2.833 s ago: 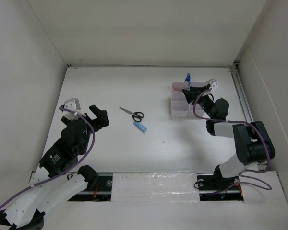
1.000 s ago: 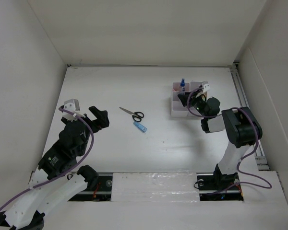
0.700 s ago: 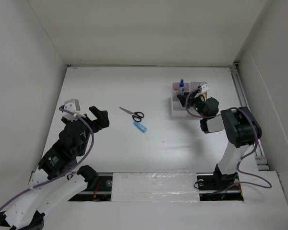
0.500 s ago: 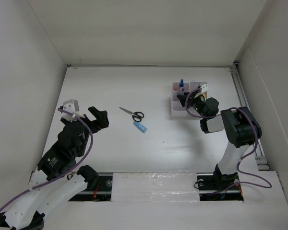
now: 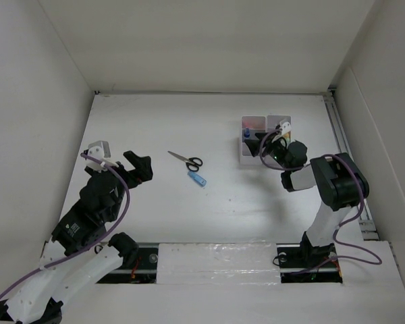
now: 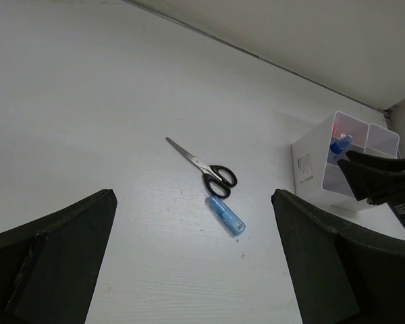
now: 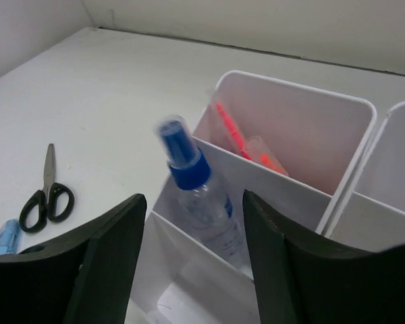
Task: Sort the stationery into containers
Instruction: Place the stationery in the storage box, then pick up the stationery from the center of the board.
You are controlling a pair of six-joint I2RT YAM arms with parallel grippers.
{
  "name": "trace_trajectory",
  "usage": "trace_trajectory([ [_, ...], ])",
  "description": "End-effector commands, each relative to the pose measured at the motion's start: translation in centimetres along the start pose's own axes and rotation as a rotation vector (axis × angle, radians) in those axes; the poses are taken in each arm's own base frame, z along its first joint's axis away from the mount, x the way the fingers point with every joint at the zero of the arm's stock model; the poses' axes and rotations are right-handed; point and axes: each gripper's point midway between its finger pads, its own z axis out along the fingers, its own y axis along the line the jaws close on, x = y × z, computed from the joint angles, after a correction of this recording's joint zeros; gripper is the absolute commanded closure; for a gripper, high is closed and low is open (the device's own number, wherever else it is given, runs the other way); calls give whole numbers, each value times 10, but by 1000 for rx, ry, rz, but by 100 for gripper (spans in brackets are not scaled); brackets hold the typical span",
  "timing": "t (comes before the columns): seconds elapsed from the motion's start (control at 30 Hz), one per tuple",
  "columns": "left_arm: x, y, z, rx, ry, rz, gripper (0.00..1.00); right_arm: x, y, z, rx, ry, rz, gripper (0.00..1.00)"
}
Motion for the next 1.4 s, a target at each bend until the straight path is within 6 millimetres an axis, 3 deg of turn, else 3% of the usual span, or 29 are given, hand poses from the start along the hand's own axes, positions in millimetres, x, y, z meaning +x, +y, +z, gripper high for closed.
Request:
trace_trajectory([
  [0.0,-8,-3,-1,21,-33,-14,0,-116,35,-13,-110,-442,-221,33],
  [0.07,-8,-3,-1,21,-33,-14,0,-119,36,-14,-111,-450,-225,30],
  [0.13,-8,-3,-1,21,-33,-14,0,-120,38,-17,-111,-451,-225,13],
  [0.27,-8,-3,-1,21,-33,-14,0,-131,44,-25,-117,-475,-237,9],
  [0.33,-8,-3,-1,21,-33,-14,0,-140,45,-31,-115,-493,-239,0],
  [0.5,-8,-2,-1,13,-38,-14,0,-152,52,-41,-109,-507,-242,0],
  [0.53,-8,-2,-1,13,-38,-14,0,-163,56,-45,-113,-527,-252,0],
  [0.63,-6,0,1,-4,-31,-13,0,-162,64,-39,-107,-464,-199,0],
  [0.67,-6,0,1,-4,-31,-13,0,-178,71,-43,-95,-483,-251,0],
  [0.7,-6,0,1,-4,-31,-13,0,-159,76,-32,-75,-379,-219,0],
  [0.77,-5,1,3,-17,-30,-18,0,-188,92,-30,-37,-370,-332,0],
  [0.8,-5,4,3,-29,-29,-13,0,-191,97,-26,7,-327,-343,0],
  [0.83,-4,5,5,-48,-31,-17,0,-185,100,-15,117,-194,-323,0],
  [0.9,-5,11,5,-84,-33,-23,0,-190,111,-13,200,-95,-407,0],
  [0.93,-4,16,6,-120,-34,-28,0,-173,119,-17,229,18,-413,0],
  [0.97,-1,20,9,-147,-29,-25,0,-185,126,-14,226,13,-411,0],
  [1.03,-1,26,11,-201,-25,-20,0,-185,141,-16,154,7,-332,0],
  [1.17,1,29,13,-234,-20,-29,0,-151,159,-11,-23,46,-273,2],
  [1.2,1,31,12,-248,-23,-35,0,-156,163,-4,-11,71,-273,5],
  [1.23,1,31,12,-249,-23,-35,0,-128,160,8,6,177,-289,6],
  [1.27,1,34,12,-263,-25,-36,0,-101,161,8,8,296,-299,6],
  [1.3,-1,35,9,-256,-33,-45,0,-104,179,18,-37,313,-300,6],
  [1.33,-2,36,9,-264,-40,-44,0,-90,184,23,-58,363,-302,6],
  [1.37,-4,36,7,-259,-48,-52,0,-61,188,29,-72,443,-288,4],
])
